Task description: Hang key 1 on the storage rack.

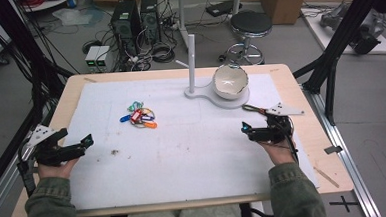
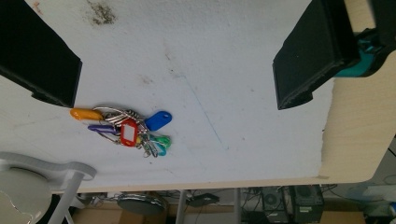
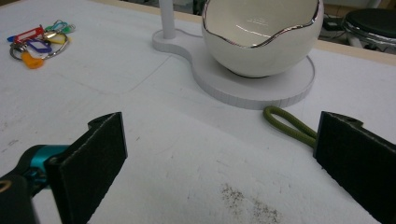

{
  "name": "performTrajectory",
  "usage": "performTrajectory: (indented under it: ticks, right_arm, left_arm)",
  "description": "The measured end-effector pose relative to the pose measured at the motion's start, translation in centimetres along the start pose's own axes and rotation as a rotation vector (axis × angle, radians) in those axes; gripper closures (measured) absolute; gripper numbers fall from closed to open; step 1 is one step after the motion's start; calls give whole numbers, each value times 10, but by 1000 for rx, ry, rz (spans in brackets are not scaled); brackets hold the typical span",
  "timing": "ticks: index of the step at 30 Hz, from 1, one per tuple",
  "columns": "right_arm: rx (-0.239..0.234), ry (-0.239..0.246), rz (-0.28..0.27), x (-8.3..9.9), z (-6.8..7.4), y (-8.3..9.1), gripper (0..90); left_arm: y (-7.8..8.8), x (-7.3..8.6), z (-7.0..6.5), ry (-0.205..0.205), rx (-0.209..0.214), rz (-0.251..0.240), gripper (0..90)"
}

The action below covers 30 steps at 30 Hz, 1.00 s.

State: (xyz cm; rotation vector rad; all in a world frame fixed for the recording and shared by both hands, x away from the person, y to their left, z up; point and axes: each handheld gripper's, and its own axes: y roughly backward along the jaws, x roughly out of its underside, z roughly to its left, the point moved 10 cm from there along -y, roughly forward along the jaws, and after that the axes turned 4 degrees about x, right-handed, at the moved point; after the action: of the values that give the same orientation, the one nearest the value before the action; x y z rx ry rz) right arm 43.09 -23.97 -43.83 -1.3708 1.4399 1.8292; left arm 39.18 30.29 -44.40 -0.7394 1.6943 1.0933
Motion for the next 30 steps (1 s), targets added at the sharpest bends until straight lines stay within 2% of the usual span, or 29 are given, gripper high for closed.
performTrajectory:
  ticks: [13,15,17,22,30]
  right_arm:
    - [5,31,64,-9,-16,-21,20]
    - [-3,27,64,-11,-18,-25,20]
    - [-11,4,65,-11,-21,-28,20]
    - [-2,-22,91,-9,-32,-35,20]
    - [13,-6,119,-16,-46,-41,20]
  left_arm:
    - [0,0,-1,-8,-2,6,17]
    - [0,0,-1,-10,-2,5,17]
    - [0,0,-1,-8,-2,5,17]
    - [0,0,0,-7,-4,6,17]
    - [0,0,0,-1,-5,1,17]
